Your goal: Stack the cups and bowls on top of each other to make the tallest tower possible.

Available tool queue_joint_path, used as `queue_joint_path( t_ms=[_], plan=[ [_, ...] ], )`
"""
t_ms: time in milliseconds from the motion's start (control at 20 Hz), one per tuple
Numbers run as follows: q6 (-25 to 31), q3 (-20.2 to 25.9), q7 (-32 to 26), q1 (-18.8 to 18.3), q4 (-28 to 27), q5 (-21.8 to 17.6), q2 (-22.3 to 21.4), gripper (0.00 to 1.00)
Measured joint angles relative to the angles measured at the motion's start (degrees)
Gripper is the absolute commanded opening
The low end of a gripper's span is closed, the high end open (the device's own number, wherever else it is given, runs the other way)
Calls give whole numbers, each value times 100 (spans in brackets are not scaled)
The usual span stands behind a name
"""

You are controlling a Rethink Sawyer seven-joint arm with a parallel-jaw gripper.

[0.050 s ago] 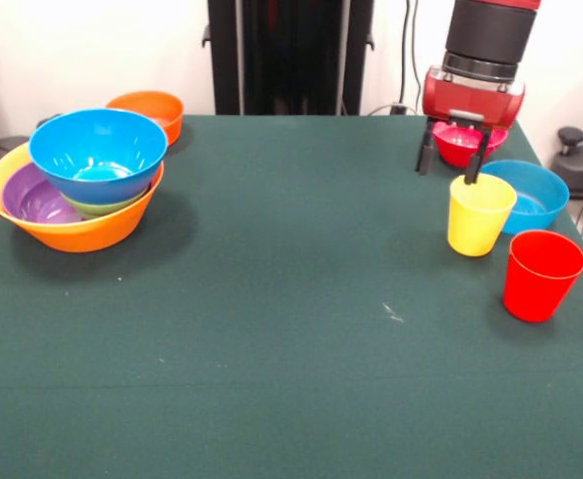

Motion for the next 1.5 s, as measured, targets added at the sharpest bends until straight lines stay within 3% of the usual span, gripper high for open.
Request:
queue_joint_path(
  t_ms=[900,1500],
  plan=[
    [0,-16,0,703,-232,-123,188,100],
    [0,-89,0,800,-344,-123,420,100]
  ],
)
